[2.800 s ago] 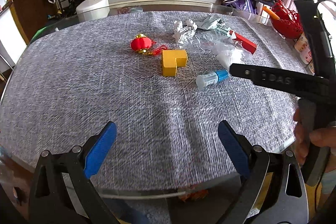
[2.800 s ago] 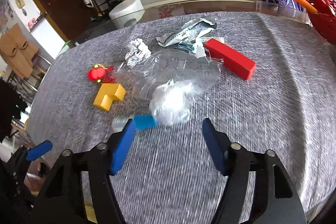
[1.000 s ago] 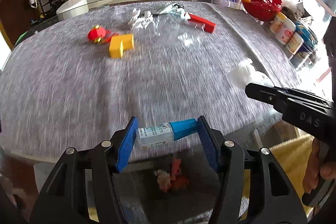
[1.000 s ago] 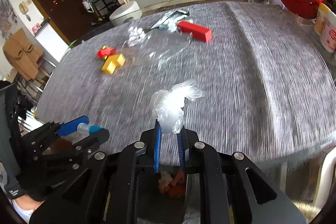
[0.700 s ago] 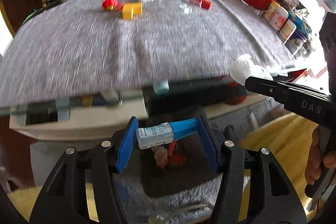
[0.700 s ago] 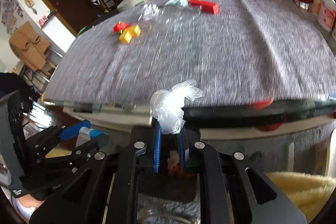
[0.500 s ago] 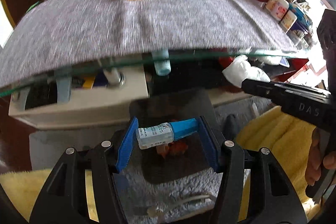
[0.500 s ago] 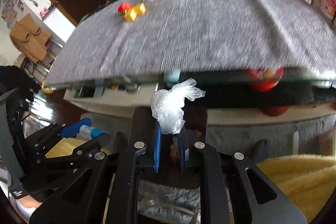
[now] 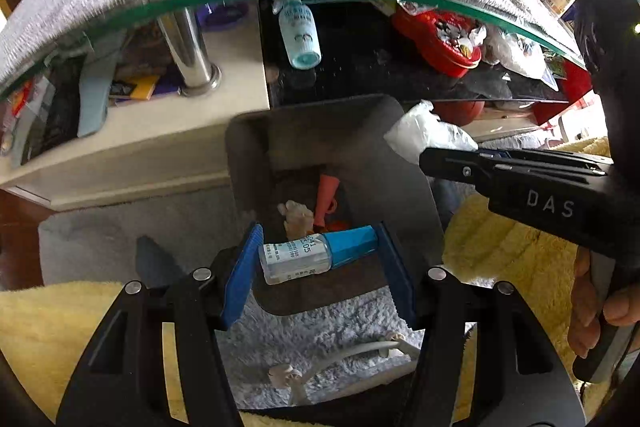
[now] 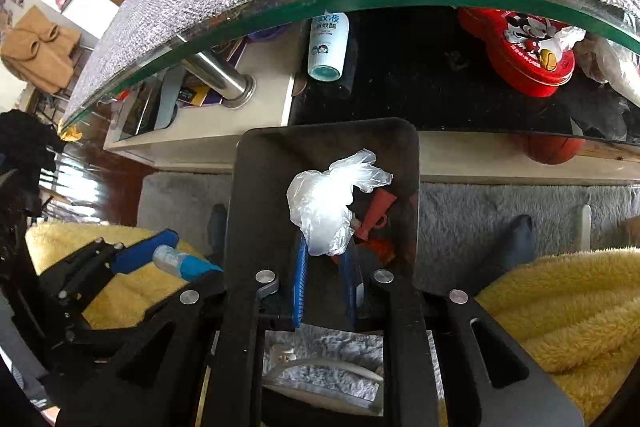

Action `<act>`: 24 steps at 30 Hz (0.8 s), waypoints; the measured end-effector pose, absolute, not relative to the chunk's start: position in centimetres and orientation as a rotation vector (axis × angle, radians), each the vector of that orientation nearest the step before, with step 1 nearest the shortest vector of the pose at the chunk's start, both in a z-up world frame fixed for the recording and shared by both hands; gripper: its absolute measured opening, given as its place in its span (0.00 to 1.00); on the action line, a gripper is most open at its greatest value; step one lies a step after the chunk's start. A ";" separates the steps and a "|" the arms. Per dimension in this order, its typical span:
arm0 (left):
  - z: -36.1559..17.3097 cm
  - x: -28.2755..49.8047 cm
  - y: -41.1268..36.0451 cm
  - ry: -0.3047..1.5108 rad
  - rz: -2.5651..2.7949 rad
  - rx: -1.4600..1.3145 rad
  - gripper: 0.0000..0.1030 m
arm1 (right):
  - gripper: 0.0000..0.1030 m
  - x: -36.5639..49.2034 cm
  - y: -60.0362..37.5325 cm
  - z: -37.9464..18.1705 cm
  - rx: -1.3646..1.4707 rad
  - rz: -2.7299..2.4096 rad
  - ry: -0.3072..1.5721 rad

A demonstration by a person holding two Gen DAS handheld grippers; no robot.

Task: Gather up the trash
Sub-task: 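Move both tools over the bin and open them to drop the items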

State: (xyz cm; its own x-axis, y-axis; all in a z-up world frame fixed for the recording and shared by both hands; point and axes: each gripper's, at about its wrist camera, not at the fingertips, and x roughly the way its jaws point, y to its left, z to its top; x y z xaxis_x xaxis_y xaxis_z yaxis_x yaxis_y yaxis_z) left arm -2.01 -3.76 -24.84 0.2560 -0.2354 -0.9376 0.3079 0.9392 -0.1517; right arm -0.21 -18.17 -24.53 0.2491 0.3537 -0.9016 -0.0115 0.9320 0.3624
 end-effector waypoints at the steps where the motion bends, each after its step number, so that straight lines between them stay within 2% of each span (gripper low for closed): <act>1: -24.9 -2.0 -3.8 1.262 -0.372 0.065 0.54 | 0.18 -0.2 -18.1 -24.5 0.308 0.255 1.300; 3: -24.9 -2.0 -3.7 1.263 -0.371 0.069 0.54 | 0.18 0.0 -18.0 -24.4 0.313 0.257 1.299; 5: -24.8 -1.8 -3.6 1.261 -0.368 0.065 0.56 | 0.35 0.1 -18.1 -24.1 0.319 0.255 1.294; 7: -24.7 -1.6 -3.4 1.258 -0.362 0.062 0.58 | 0.44 0.2 -18.3 -23.9 0.319 0.253 1.283; 11: -24.4 -1.3 -3.0 1.254 -0.348 0.054 0.65 | 0.46 0.5 -18.8 -23.3 0.323 0.242 1.266; 13: -24.0 -1.1 -2.8 1.247 -0.341 0.052 0.70 | 0.50 0.6 -19.1 -22.9 0.323 0.235 1.254; 15: -23.5 -0.9 -2.5 1.236 -0.333 0.054 0.76 | 0.58 0.7 -19.7 -22.2 0.322 0.219 1.233; 17: -22.7 -0.6 -2.1 1.215 -0.323 0.055 0.79 | 0.72 0.7 -20.4 -21.4 0.321 0.199 1.212; 19: -21.6 -0.2 -1.4 1.181 -0.306 0.052 0.82 | 0.79 0.8 -21.3 -20.4 0.329 0.176 1.182; 24: -18.9 1.3 0.0 1.094 -0.247 0.061 0.85 | 0.84 1.8 -23.2 -18.0 0.347 0.144 1.116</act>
